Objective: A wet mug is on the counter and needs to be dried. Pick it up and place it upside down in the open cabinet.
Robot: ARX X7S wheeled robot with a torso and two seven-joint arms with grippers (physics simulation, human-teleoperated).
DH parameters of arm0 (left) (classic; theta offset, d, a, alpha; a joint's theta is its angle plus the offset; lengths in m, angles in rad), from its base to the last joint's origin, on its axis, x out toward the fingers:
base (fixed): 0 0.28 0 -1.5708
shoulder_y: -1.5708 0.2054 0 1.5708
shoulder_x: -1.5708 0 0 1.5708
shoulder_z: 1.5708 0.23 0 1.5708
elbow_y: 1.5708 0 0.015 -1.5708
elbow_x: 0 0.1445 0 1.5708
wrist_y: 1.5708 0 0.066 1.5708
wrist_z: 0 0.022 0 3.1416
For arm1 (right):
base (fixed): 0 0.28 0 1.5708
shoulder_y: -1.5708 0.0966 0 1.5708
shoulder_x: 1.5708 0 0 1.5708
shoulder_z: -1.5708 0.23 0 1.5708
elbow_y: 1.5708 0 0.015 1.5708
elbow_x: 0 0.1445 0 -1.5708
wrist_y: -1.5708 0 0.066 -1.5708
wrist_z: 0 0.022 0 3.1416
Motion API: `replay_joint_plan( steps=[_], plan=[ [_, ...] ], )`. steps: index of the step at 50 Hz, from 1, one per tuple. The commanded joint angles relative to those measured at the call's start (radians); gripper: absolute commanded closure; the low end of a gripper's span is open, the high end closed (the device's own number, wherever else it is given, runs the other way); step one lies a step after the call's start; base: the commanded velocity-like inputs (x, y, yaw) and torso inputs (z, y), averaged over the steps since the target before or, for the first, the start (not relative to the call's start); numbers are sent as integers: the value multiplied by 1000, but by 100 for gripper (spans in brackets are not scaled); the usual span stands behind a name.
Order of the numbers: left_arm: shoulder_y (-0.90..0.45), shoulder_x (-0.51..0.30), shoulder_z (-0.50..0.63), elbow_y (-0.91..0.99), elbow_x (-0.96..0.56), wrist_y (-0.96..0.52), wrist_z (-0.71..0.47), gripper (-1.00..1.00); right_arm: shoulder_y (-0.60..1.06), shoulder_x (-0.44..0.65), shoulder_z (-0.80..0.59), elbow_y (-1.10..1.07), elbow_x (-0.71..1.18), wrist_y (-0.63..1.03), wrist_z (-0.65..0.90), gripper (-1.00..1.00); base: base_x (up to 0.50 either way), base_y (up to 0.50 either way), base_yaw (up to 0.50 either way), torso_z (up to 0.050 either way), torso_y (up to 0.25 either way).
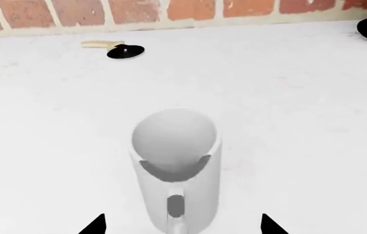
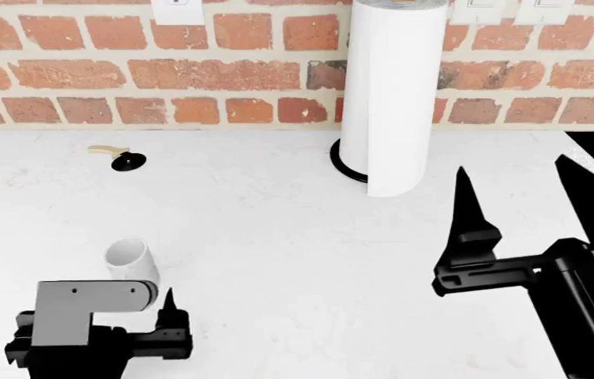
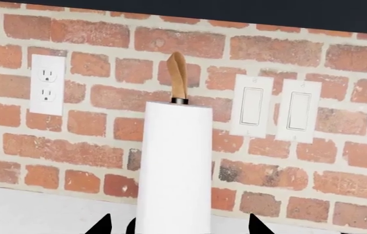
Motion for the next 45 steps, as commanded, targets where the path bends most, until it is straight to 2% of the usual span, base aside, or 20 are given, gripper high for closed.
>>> replay_joint_plan(
  steps=[1,16,35,36,45],
  plan=[
    [8,26,56,-64,124,67,73,-100,-16,-7,-9,2,-23,-10,-8,-100,0,0,0,0,0],
    [-43,43,104,-136,165,87,106,-100,-50,-10,-11,10,-56,-35,-22,-100,0,0,0,0,0],
    [-83,70,100,-230,169,94,100,-100,-80,1,-5,14,-67,-60,-25,-100,0,0,0,0,0],
    [-87,69,96,-231,162,89,98,100,-81,2,-5,14,-68,-60,-25,-100,0,0,0,0,0],
    [-75,67,87,-233,152,99,105,100,-92,5,-6,16,-71,-68,-27,-100,0,0,0,0,0]
  ],
)
